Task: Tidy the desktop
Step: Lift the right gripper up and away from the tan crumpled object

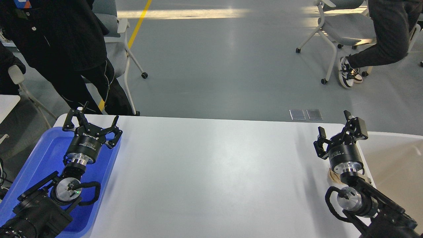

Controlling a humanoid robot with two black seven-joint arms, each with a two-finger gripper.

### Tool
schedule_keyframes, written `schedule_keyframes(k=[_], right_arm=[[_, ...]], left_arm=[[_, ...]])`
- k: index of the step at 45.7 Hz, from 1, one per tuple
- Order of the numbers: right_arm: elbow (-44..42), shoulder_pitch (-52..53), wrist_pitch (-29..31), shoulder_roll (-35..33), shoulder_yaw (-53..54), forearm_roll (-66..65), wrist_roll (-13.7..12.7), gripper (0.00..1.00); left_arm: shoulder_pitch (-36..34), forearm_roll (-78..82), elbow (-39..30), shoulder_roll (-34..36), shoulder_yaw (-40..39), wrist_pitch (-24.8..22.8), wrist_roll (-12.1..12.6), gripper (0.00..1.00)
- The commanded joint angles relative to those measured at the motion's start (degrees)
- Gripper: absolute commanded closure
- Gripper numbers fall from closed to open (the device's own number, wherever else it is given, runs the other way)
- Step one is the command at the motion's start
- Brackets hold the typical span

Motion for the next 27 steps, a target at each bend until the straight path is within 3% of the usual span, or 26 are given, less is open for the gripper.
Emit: schedule_keyframes(k=[1, 27], right_arm=[[-0.4, 0.2, 0.0, 0.0, -0.1, 0.0, 0.0, 0.00], [0.1, 0.2, -0.6, 0.3, 1.1, 0.2, 1.4, 0.00]], left_arm=[[0.0, 0.0, 0.0, 0.1, 0.1, 0.0, 0.1, 0.00], [-0.1, 0.0, 0.0, 0.1, 0.1, 0.1, 0.0, 0.00]])
